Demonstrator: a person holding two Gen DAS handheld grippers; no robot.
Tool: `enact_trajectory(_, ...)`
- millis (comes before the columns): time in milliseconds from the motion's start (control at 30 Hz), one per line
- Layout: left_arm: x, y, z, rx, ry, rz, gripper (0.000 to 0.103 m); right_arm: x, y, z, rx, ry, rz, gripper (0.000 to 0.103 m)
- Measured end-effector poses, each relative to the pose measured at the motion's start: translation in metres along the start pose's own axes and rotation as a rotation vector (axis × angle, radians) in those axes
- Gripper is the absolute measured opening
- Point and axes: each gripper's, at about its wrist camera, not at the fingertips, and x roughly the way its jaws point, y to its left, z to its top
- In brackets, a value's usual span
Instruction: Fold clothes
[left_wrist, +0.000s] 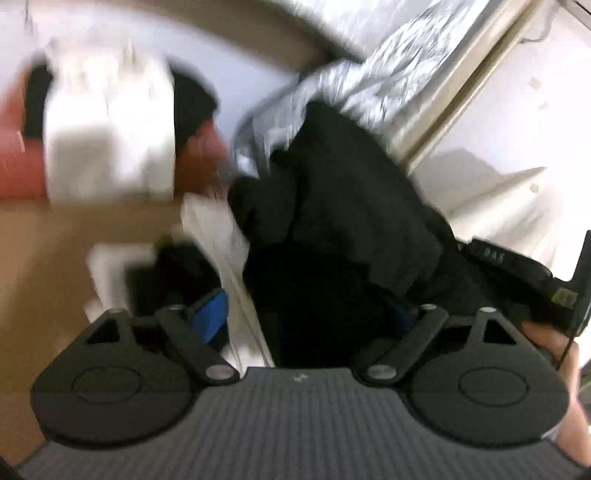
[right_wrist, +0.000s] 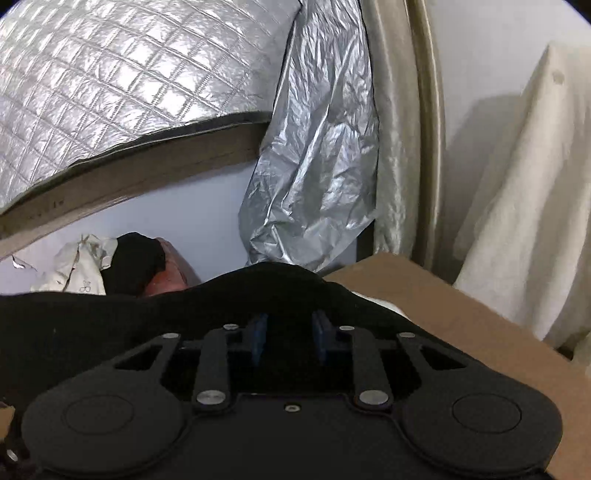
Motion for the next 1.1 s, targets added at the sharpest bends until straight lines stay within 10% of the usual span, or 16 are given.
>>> enact_trajectory(133, -0.050, -0.022, 0.004, 0.133, -0.245, -0.050, 0.083, -0.058, 0.007, -0.018, 0.024, -0.084, 0.072, 0.055)
enact_trajectory(233, -0.036, -0.018, 0.001, 0.097, -0.147, -0.123, 0.083, -0.087, 0.020, -0.049, -0.120, -0.108, 0.097, 0.059)
enact_trajectory(367, 0.005, -0.024, -0.020, 0.131, 0.032, 0.052, 0.088, -0.103, 0.018, -0.076, -0.199, -0.115, 0.056, 0.069)
enact_trajectory(1100, -0.158, -0.135, -0.112, 0.499, 0.000, 0.128, 0.103, -0.291, 0.037, -0.167, -0.161, 0.046, -0.083, 0.083)
